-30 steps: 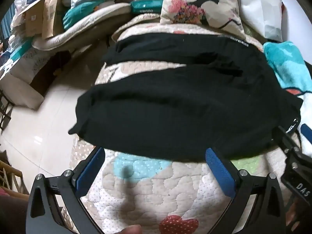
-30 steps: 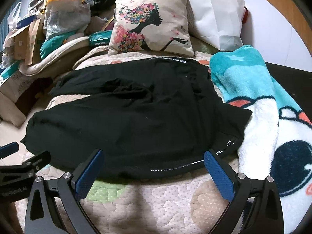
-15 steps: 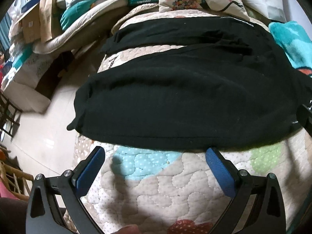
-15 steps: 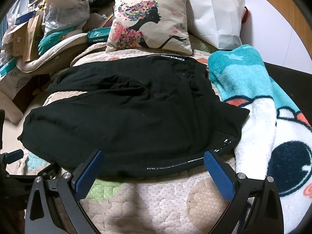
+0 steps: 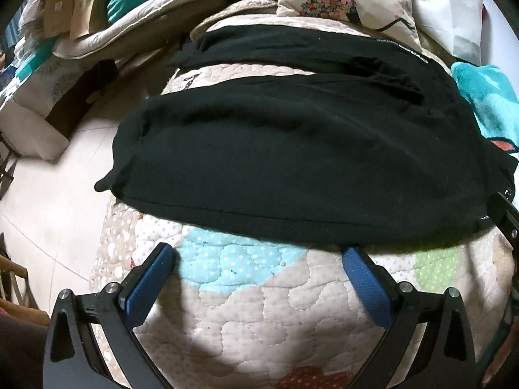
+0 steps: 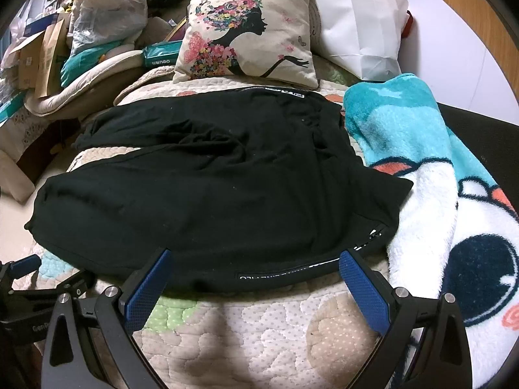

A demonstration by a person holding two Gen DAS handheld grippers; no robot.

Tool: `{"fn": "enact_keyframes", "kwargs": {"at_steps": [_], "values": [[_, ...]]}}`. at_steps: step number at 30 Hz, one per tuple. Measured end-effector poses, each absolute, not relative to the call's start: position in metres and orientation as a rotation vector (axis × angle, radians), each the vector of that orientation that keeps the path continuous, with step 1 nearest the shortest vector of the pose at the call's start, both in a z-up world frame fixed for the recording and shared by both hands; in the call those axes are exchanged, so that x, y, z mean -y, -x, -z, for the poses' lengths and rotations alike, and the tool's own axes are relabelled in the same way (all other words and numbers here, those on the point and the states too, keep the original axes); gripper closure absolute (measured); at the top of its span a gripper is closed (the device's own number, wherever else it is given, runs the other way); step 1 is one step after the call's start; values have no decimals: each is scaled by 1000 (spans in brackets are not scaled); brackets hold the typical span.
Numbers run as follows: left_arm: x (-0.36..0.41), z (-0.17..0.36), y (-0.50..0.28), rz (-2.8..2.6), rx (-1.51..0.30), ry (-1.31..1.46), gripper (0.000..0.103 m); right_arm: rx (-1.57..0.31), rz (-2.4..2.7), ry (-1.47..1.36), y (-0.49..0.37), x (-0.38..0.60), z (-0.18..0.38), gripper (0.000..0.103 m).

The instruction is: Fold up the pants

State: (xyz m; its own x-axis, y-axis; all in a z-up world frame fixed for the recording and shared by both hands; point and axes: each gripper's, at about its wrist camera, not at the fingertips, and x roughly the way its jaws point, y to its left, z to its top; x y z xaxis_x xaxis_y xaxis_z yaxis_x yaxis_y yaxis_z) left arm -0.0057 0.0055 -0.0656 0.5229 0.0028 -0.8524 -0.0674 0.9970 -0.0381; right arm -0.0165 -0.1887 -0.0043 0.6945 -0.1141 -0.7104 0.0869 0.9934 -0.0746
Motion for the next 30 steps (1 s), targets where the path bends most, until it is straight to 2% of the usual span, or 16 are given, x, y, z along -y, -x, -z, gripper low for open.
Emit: {"fn": "enact_keyframes", "kwargs": {"at_steps": [12, 17, 22, 26, 30], "values": [[-8, 55, -6, -18, -1086, 80, 0, -798, 109, 34, 17, 190, 5, 0], [-19, 36, -3, -3, -1024, 164, 2, -781, 108, 28, 17, 191, 1, 0], [-30, -8, 6, -47, -880, 167, 3, -696, 78, 4, 23, 190, -15, 0], [-37, -79, 26, -118, -570, 118, 3, -617, -18, -18, 24, 193, -41, 0], [-40, -126, 17, -86, -409, 77, 0, -517, -60, -7, 20, 200, -85, 0]]}}
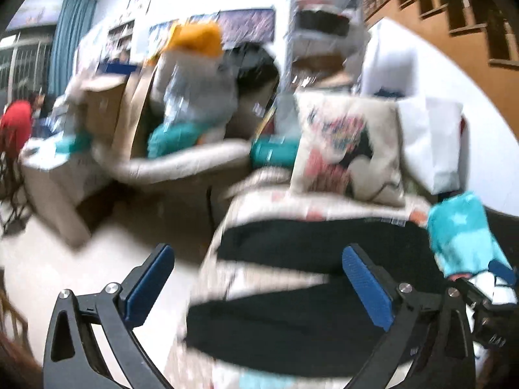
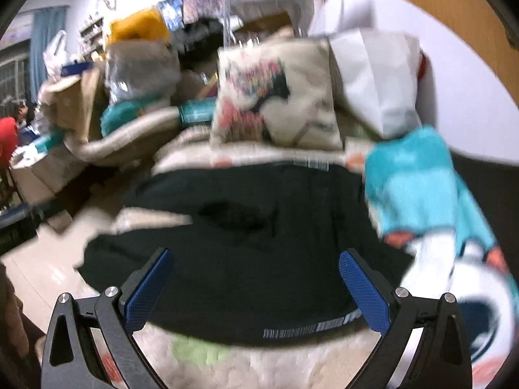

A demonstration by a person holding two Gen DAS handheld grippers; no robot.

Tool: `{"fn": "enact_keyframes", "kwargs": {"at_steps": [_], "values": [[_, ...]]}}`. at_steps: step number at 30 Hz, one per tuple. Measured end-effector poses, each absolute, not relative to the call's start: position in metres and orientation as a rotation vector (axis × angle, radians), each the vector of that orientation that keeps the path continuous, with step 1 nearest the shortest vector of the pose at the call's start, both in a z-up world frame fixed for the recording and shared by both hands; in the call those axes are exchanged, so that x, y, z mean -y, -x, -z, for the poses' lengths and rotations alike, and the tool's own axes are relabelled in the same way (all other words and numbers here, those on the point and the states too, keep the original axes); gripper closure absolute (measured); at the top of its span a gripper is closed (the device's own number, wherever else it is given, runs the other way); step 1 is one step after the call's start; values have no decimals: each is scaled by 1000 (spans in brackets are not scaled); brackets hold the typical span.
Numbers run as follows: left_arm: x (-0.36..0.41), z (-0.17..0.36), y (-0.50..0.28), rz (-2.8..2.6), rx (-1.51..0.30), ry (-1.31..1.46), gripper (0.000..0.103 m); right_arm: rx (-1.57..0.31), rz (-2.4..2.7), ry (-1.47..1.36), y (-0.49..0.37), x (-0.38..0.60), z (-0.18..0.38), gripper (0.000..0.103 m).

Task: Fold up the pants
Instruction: 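Lower both grippers onto the waistband and close them on it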

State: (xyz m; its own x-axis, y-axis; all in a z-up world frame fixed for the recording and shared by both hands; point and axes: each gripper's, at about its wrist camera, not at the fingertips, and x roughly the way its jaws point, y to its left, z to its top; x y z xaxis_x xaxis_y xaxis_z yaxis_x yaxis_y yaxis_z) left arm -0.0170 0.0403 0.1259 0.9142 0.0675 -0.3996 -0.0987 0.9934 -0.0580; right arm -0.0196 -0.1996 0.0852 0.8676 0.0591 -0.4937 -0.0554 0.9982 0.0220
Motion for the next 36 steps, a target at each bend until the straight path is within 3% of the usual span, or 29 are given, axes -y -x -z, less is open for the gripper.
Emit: {"fn": "enact_keyframes", "kwargs": {"at_steps": [5, 10, 22, 36], "values": [[-41, -145, -39, -84, -462, 9, 0, -496, -60, 67, -15, 212, -129, 0], [-50, -132, -87, -26, -498, 12, 0, -518, -118, 117, -48, 223, -138, 0], [-113, -33, -241, 90, -795, 184, 4, -821, -261, 125, -211, 242, -63, 8], [-126, 21, -316, 118, -852, 186, 5, -917, -324, 241, -319, 235, -15, 9]]}}
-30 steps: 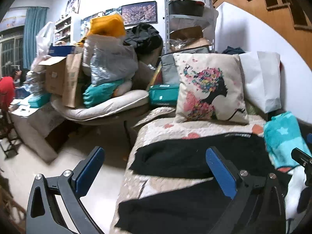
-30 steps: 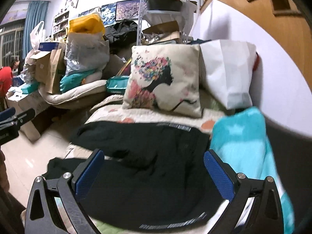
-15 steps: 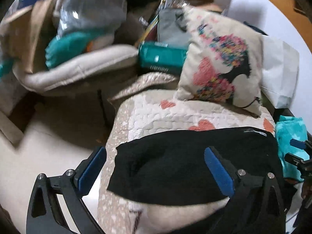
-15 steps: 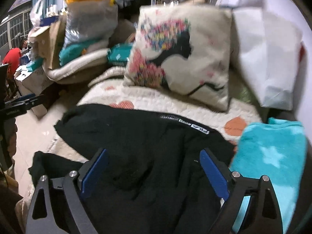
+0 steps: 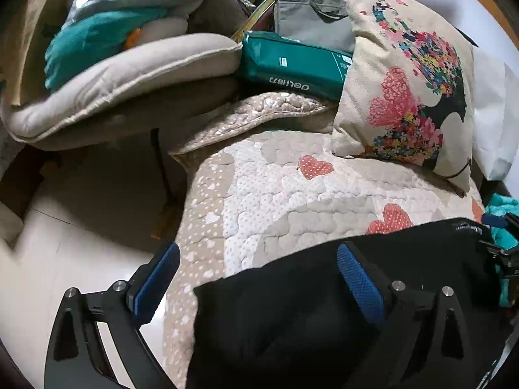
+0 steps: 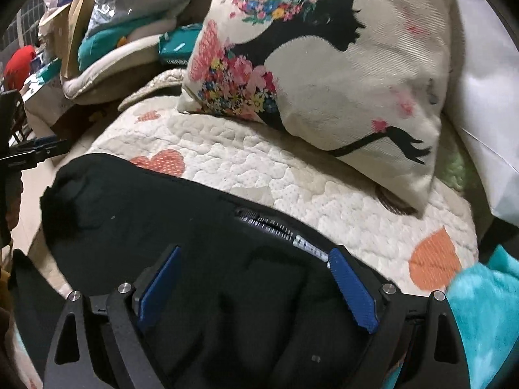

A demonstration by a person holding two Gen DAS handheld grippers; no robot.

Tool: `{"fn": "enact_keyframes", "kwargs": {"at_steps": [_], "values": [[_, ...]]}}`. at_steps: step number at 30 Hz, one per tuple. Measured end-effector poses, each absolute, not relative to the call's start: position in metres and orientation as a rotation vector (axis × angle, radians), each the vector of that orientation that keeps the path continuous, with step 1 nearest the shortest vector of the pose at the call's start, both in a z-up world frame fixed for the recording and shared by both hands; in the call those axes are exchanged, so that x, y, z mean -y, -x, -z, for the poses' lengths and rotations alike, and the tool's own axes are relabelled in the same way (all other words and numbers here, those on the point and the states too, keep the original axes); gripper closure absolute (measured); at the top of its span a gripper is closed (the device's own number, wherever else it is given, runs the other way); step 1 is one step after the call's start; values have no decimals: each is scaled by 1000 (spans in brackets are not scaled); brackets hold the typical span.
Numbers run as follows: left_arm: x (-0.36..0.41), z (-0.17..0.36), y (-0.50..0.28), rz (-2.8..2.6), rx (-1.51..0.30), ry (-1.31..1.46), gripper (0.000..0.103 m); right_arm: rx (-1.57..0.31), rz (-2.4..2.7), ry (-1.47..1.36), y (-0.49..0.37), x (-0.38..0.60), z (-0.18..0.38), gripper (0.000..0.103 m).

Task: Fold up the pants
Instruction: 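Lower both grippers onto the waistband and close them on it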

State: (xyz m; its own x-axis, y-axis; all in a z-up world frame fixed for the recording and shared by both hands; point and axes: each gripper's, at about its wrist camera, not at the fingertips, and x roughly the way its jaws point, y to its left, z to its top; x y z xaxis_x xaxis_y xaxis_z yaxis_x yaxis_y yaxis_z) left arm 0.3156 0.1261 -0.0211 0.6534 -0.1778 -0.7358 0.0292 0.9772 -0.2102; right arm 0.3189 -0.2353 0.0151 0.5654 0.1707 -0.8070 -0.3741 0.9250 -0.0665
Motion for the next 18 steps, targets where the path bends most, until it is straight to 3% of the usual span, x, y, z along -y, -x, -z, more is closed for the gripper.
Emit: {"fn": "enact_keyframes", "kwargs": {"at_steps": [11, 14, 16, 17, 18], "values": [[-113, 57, -327, 219, -934, 178, 5, -987, -384, 257, -357, 232, 13, 9], [-103, 61, -325, 224, -947, 110, 24, -1018, -395, 243, -364, 233, 25, 9], [-104, 57, -324, 218, -941, 102, 44, -1021, -415, 219, -364, 233, 27, 15], [-108, 54, -324, 220, -937, 120, 67, -1021, -425, 211, -363, 234, 26, 21], [-113, 51, -325, 242, -936, 157, 81, -1018, -439, 205, -360, 234, 24, 25]]}}
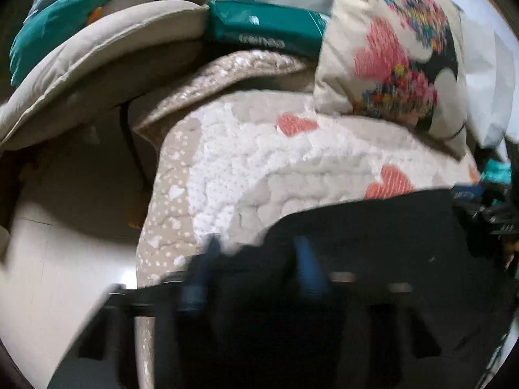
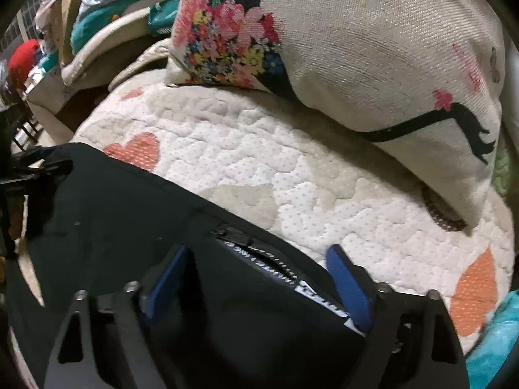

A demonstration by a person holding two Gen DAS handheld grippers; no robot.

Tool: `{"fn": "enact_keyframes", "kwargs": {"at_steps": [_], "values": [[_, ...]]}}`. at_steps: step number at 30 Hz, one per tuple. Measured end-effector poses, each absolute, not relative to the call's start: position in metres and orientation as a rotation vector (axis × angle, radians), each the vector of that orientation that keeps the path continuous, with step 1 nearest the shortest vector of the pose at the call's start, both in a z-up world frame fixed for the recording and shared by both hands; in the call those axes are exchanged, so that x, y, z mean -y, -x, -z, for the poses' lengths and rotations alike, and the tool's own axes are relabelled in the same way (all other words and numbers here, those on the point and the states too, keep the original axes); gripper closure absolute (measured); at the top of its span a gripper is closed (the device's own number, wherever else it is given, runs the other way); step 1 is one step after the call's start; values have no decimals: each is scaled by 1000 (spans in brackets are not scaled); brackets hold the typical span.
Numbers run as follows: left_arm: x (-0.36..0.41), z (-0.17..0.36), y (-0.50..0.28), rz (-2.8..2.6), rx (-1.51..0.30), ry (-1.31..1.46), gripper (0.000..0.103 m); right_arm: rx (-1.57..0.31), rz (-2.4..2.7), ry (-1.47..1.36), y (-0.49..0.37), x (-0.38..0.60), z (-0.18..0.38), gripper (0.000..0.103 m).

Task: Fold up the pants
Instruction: 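Lower both grippers onto the waistband and close them on it, then lift the waistband with both grippers and fold it toward the hems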

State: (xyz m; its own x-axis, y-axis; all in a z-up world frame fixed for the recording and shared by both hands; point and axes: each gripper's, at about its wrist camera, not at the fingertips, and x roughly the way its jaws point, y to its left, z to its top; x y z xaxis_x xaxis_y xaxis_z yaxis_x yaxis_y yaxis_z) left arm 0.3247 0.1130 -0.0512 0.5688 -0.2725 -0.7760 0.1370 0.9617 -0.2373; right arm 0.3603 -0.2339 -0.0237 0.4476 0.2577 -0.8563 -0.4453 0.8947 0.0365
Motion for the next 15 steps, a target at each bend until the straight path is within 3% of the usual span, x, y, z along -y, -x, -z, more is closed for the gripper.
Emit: {"fn": "enact_keyframes", "kwargs": {"at_steps": [2, 3, 5, 8, 15], "values": [[-118, 48, -325, 252, -939, 197, 90, -1024, -461, 184, -358, 235, 22, 47], [-116, 47, -324, 261, -936, 194, 90, -1031, -463, 168, -358, 237, 20, 51], [-105, 43, -322, 242, -926, 141, 91, -1038, -477, 137, -356, 239, 17, 73], [-96, 38, -321, 224, -906, 98, 92, -1029, -469, 128, -351, 237, 11, 79], [-96, 0, -298, 191, -832, 61, 92, -970, -417, 133, -324, 229, -12, 81]]}}
